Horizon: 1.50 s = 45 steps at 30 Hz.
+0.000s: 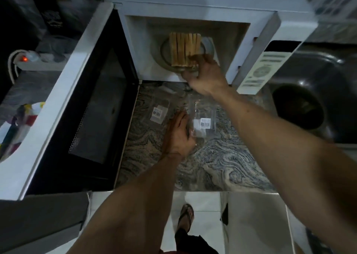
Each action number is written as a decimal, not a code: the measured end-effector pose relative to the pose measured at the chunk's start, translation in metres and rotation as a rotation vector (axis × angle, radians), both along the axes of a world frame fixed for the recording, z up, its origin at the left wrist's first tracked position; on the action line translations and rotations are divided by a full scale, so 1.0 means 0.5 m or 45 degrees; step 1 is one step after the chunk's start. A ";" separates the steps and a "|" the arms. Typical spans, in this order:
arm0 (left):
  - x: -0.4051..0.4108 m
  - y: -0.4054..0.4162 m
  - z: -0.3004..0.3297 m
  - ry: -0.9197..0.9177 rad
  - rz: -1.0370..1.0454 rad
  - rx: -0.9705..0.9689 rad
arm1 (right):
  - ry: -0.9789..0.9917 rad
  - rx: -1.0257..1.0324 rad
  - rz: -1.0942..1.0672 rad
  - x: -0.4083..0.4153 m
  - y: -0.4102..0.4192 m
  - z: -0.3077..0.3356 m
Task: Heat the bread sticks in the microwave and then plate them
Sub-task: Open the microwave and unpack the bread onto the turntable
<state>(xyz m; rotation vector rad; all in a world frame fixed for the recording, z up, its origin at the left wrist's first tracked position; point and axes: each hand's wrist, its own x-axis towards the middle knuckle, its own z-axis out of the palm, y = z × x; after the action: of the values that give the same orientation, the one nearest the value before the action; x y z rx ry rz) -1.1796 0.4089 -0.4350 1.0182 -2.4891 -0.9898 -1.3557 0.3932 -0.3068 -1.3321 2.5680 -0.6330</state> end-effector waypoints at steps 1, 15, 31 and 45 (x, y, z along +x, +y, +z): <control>0.000 0.003 0.002 -0.004 -0.004 0.024 | -0.033 0.012 -0.054 0.014 0.030 0.002; 0.067 0.025 0.050 0.120 0.004 0.125 | -0.395 0.328 -0.211 0.145 0.260 -0.044; 0.026 0.043 0.106 0.096 0.439 0.995 | -0.975 0.191 -0.507 0.151 0.258 -0.129; 0.044 -0.043 0.187 -0.071 0.494 -0.035 | -0.629 0.374 -0.399 0.146 0.262 -0.042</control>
<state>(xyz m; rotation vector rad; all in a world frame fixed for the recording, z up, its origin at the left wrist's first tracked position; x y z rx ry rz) -1.1576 0.3876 -0.3415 1.4639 -2.2147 -0.8119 -1.2827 0.5242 -0.3279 -0.5933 2.3461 -0.5227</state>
